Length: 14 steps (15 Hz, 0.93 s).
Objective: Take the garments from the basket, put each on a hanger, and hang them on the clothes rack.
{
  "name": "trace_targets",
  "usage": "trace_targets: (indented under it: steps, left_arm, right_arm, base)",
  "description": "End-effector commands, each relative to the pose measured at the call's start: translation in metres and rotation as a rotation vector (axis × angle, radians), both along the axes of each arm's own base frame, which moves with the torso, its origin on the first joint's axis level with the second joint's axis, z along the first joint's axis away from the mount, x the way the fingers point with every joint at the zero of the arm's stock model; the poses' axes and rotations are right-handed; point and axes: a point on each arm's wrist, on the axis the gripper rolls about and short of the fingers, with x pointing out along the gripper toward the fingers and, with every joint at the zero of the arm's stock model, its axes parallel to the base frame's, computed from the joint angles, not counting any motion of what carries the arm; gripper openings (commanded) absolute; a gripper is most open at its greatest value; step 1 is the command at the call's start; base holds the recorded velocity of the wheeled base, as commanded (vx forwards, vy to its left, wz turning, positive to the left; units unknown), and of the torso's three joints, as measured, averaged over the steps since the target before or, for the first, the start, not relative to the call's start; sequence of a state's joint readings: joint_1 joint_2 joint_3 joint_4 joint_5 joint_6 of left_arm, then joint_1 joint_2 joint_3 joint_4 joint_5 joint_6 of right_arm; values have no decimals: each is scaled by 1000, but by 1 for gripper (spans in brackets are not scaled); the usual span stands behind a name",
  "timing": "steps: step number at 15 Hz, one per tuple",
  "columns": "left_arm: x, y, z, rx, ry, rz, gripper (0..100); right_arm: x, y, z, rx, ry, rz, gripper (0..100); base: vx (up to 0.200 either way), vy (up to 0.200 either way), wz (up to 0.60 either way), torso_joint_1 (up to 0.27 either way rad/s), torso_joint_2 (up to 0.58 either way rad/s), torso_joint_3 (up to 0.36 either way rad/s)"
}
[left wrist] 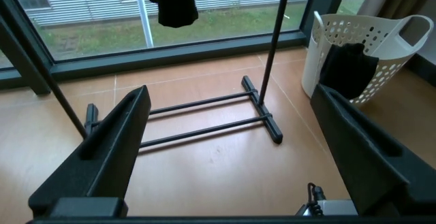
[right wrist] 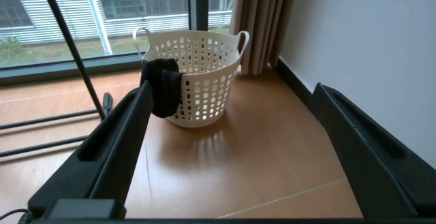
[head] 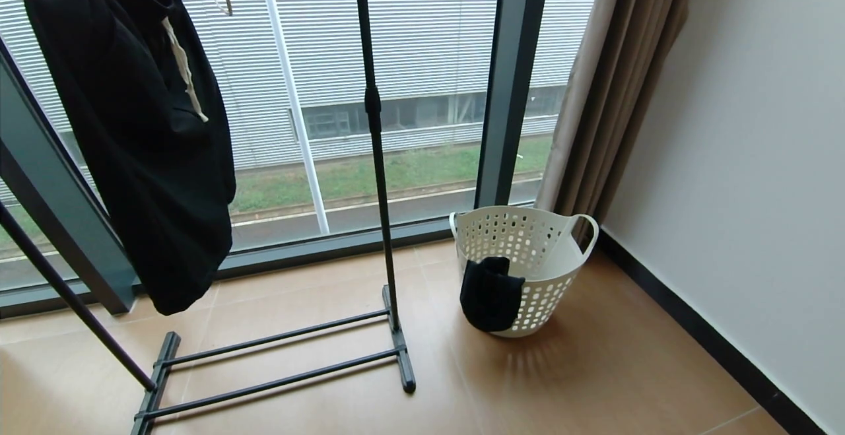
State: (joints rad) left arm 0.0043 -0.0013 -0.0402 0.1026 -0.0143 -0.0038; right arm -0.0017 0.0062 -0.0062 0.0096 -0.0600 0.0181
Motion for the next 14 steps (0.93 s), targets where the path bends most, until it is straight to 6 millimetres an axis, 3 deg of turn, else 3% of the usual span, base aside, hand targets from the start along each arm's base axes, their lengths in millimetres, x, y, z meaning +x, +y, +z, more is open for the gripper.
trace_targets:
  steps: [1, 6, 14]
  left_arm:
    - [0, 0, 0, -1, 2, 1, 100]
    - [0, 0, 0, -2, 2, 1, 100]
    - [0, 0, 0, 24, 3, -4, 100]
  right_arm:
    - [0, 0, 0, 0, 1, 0, 100]
    - [0, 0, 0, 0, 1, 0, 100]
    - [0, 0, 0, 0, 1, 0, 100]
  base:
    - [200, 0, 0, 7, 2, 2]
    - [200, -40, 0, 3, 5, 1]
    - [0, 0, 0, 0, 0, 0]
